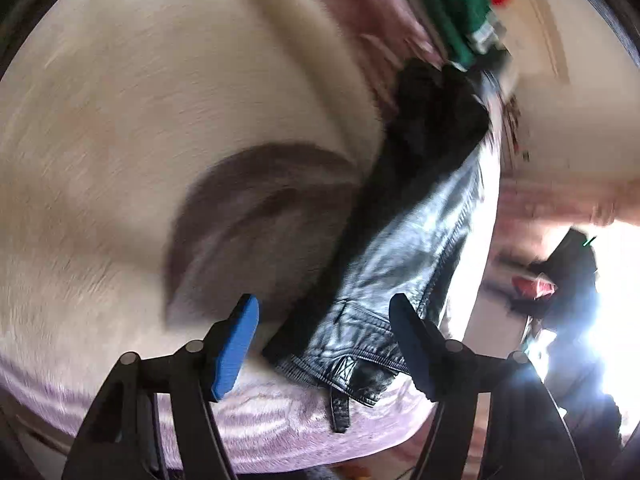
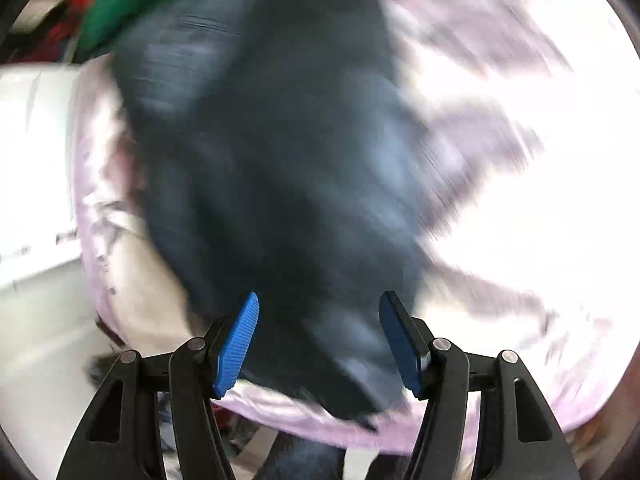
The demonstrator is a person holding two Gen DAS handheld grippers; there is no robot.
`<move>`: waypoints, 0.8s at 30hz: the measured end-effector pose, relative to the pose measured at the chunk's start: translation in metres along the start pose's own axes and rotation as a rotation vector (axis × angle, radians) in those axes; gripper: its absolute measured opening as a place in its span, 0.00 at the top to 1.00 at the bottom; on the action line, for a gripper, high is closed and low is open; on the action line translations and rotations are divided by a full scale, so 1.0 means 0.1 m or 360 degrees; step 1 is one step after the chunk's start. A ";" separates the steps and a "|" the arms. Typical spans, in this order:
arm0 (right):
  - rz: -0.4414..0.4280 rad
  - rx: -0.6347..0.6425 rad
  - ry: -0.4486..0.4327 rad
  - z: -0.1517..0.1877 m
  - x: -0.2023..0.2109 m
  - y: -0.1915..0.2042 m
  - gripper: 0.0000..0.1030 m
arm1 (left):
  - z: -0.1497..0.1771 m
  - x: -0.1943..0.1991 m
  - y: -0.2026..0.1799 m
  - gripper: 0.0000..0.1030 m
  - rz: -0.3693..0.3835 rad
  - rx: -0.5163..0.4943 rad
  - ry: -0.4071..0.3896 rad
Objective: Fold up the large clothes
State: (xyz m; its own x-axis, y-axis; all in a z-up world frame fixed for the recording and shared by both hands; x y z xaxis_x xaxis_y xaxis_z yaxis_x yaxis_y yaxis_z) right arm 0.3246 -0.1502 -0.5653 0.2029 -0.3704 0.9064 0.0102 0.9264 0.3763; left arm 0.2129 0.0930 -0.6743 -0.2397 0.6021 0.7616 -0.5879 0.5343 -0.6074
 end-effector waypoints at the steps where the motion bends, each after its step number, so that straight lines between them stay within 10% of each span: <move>1: -0.0040 -0.0084 0.0023 0.17 -0.11 -0.15 0.37 | 0.01 -0.08 -0.08 0.36 -0.0019 -0.0051 0.0017; 4: -0.0173 -0.0267 0.0054 0.63 -0.61 -0.50 0.37 | -0.08 -0.37 -0.31 0.41 -0.0074 -0.0225 0.0046; 6: -0.0319 -0.0345 -0.0015 0.72 -0.77 -0.49 0.49 | -0.17 -0.47 -0.29 0.90 -0.0203 -0.0316 -0.0001; 10: -0.0373 -0.0537 -0.0081 0.94 -0.71 -0.46 0.86 | -0.23 -0.22 -0.22 0.93 -0.0133 -0.0226 -0.0057; 14: -0.0238 -0.0396 0.0082 1.18 -0.84 -0.34 0.85 | -0.23 -0.31 0.11 0.92 -0.0291 -0.0248 0.0053; 19: -0.0312 -0.0323 0.0165 1.06 -0.65 -0.32 0.78 | -0.35 -0.05 -0.25 0.81 -0.0257 -0.0227 0.0152; 20: -0.0343 -0.0317 0.0112 0.97 -0.50 -0.35 0.62 | -0.41 0.05 -0.42 0.79 -0.0219 -0.0259 0.0124; 22: -0.0358 -0.0295 -0.0004 0.76 -0.20 -0.43 0.35 | -0.54 0.14 -0.68 0.42 -0.0152 -0.0291 0.0071; 24: -0.0347 -0.0281 -0.0144 0.44 0.09 -0.58 0.32 | -0.76 0.15 -0.93 0.23 -0.0075 -0.0309 -0.0009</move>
State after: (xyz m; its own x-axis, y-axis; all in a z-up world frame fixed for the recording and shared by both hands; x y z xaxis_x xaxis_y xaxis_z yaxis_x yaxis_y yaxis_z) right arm 0.2827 -0.2097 -0.5706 0.0890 -0.5593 0.8242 0.2160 0.8186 0.5322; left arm 0.3226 0.0977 -0.6237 -0.2203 0.5707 0.7910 -0.4389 0.6663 -0.6029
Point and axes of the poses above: each gripper's, at about its wrist camera, not at the fingertips, and x roughly against the way its jaws point, y to its left, z to its underside, the point moved 10 cm from there along -x, roughly the way its jaws point, and after that the axes turned 13 degrees about x, right-handed, at the moved point
